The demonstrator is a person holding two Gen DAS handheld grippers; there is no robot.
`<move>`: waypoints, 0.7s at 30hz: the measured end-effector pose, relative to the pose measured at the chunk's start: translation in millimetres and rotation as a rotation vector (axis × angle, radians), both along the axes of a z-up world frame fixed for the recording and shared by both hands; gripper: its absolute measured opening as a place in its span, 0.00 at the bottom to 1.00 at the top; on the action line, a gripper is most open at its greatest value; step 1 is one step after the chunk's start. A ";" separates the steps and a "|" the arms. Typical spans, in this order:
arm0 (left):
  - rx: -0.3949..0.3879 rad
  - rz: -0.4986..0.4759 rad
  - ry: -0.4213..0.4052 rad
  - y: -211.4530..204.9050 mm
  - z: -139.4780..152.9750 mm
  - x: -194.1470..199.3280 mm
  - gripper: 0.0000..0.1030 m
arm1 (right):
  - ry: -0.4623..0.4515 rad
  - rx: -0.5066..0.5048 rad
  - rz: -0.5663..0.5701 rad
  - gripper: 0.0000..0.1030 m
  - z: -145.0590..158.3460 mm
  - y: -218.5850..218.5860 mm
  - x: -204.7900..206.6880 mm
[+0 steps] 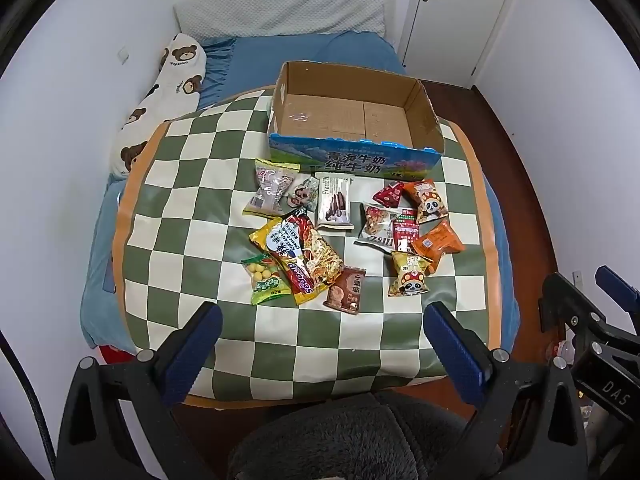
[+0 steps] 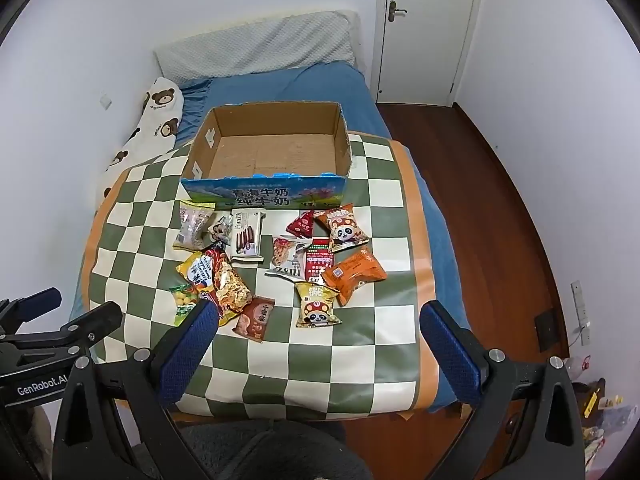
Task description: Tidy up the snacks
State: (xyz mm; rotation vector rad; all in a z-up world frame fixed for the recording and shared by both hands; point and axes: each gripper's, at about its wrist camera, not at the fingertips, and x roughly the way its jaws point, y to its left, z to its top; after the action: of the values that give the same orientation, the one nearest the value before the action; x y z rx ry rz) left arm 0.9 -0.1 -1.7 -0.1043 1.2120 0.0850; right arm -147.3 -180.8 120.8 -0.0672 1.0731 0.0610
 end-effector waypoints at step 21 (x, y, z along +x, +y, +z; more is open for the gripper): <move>0.012 -0.010 -0.006 5.8 8.6 -16.8 1.00 | 0.001 0.016 -0.019 0.99 -0.7 -6.8 -7.5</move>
State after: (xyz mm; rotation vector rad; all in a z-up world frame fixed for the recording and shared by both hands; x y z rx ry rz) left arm -15.8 5.6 6.9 -0.0884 1.2055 0.0835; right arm -154.8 -187.6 120.0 -0.0425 1.0739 0.0523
